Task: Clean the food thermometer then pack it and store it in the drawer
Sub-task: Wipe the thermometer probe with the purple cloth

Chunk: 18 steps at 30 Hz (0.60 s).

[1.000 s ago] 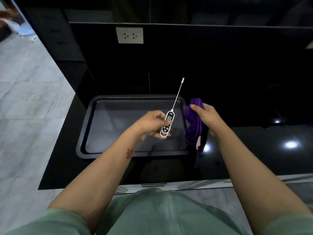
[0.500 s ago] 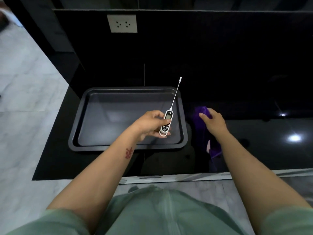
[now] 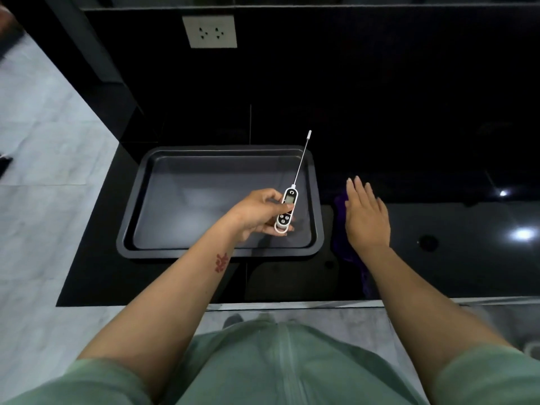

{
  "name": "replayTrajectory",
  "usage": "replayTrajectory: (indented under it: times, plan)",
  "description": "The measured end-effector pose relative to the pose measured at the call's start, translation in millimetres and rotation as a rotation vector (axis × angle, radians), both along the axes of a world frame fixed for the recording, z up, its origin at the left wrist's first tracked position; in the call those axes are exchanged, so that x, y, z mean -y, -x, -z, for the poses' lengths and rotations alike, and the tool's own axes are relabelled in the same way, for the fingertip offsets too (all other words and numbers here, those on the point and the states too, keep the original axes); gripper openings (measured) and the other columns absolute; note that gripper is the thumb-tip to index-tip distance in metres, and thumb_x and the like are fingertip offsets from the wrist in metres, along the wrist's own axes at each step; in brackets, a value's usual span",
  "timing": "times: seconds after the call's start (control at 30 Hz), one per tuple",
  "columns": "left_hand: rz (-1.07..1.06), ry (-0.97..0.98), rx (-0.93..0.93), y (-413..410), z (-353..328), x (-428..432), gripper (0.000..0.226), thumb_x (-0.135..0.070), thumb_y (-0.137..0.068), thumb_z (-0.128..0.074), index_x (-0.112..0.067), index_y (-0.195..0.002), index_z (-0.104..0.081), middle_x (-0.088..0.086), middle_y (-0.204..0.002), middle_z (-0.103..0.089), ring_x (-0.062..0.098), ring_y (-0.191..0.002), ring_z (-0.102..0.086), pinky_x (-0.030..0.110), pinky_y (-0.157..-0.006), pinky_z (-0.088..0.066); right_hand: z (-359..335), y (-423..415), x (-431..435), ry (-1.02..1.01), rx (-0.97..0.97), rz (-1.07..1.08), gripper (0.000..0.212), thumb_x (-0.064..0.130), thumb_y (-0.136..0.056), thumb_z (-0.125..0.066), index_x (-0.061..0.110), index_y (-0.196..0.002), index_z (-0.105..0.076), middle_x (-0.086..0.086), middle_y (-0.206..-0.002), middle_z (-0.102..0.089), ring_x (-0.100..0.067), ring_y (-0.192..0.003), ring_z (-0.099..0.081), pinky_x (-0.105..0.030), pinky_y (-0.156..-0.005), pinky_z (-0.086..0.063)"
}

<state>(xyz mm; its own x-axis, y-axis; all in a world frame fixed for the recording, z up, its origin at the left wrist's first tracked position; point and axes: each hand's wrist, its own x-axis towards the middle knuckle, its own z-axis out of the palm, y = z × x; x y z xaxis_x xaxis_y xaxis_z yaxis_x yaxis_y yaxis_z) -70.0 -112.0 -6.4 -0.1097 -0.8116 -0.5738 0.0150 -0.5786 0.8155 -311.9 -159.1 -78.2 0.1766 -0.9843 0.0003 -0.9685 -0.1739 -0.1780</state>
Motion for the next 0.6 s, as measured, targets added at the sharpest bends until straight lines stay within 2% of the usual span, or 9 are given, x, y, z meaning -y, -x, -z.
replayTrajectory:
  times: [0.13, 0.27, 0.4, 0.5, 0.6]
  plan:
    - [-0.023, -0.005, 0.013, -4.2, -3.4, -4.0, 0.012, -0.017, -0.091, -0.067, -0.011, -0.097, -0.059, 0.010, -0.082, -0.076, 0.027, -0.076, -0.075, 0.031, -0.058, -0.059, -0.4, 3.1, 4.6, -0.089, -0.042, 0.037, 0.059, 0.044, -0.103, -0.013, 0.021, -0.156, 0.000, 0.001, -0.164, 0.003, -0.018, -0.150, 0.006, -0.044, -0.121, -0.003]
    - [-0.052, -0.014, 0.018, -8.0, -4.2, -9.6, 0.017, -0.015, -0.092, -0.065, -0.008, -0.104, -0.055, 0.013, -0.087, -0.075, 0.026, -0.077, -0.075, 0.035, -0.064, -0.062, -5.5, 0.4, 5.2, -0.106, -0.123, 0.042, 0.063, 0.050, -0.101, -0.008, 0.019, -0.155, 0.004, -0.001, -0.164, 0.009, -0.019, -0.149, 0.011, -0.047, -0.121, 0.002]
    - [-0.110, -0.025, 0.024, -12.3, -5.3, -12.5, 0.016, -0.013, -0.092, -0.065, -0.009, -0.103, -0.054, 0.016, -0.095, -0.074, 0.026, -0.080, -0.073, 0.035, -0.069, -0.061, -14.8, -11.5, 1.0, 0.033, -0.169, 0.041, 0.064, 0.049, -0.101, -0.009, 0.017, -0.155, 0.001, -0.005, -0.164, 0.004, -0.022, -0.150, 0.008, -0.049, -0.120, 0.002]
    - [-0.184, -0.025, 0.022, -15.1, -3.4, -13.6, 0.013, -0.014, -0.091, -0.066, -0.012, -0.096, -0.054, 0.013, -0.093, -0.075, 0.020, -0.076, -0.073, 0.031, -0.065, -0.061, -27.4, -32.6, -4.1, 0.196, -0.046, -0.034, 0.061, 0.046, -0.103, -0.020, 0.016, -0.156, -0.010, -0.006, -0.164, -0.008, -0.020, -0.151, -0.001, -0.048, -0.120, 0.001]
    - [-0.319, -0.025, -0.017, -16.5, 1.4, -15.5, 0.017, -0.012, -0.091, -0.066, -0.015, -0.088, -0.049, 0.012, -0.092, -0.073, 0.019, -0.073, -0.071, 0.030, -0.064, -0.061, -41.4, -62.0, -6.3, 0.183, 0.102, -0.173, 0.063, 0.049, -0.101, -0.025, 0.016, -0.154, -0.020, -0.003, -0.162, -0.017, -0.017, -0.150, -0.012, -0.044, -0.121, -0.004]
